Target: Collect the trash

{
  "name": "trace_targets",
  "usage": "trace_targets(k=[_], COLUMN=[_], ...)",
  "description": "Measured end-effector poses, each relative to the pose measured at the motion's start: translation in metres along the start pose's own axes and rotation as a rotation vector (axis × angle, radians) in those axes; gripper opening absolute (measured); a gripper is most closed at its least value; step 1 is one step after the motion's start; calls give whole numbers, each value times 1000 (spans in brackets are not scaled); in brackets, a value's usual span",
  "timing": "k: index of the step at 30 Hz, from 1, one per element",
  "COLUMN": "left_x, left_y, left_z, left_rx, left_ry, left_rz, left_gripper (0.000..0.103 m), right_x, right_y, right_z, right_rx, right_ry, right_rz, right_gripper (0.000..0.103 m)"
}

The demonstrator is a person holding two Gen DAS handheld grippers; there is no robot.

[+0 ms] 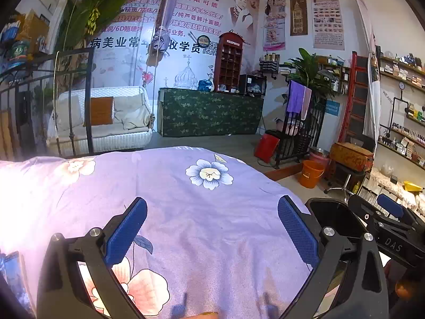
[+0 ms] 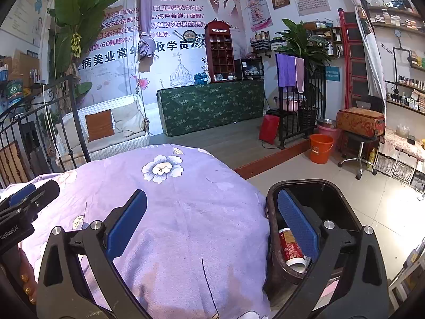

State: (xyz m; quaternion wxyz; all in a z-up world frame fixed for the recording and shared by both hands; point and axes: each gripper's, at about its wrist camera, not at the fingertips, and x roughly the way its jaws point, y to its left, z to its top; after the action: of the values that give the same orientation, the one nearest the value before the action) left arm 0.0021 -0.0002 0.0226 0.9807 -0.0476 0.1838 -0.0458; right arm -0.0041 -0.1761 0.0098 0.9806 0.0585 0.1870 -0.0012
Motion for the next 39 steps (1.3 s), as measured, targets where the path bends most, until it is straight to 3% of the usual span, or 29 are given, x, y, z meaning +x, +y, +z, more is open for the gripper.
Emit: trace_targets(k=[39], left_x=[-4], left_y=[2], left_z=[1], left_rx=[-18], left_ry=[3], left_rz=[14], left_gripper=[97], right_x=[11], right_y=[-10], right_z=[2], right_rx=[4], right_ry=[25], right_rz=[15], right_gripper=[97])
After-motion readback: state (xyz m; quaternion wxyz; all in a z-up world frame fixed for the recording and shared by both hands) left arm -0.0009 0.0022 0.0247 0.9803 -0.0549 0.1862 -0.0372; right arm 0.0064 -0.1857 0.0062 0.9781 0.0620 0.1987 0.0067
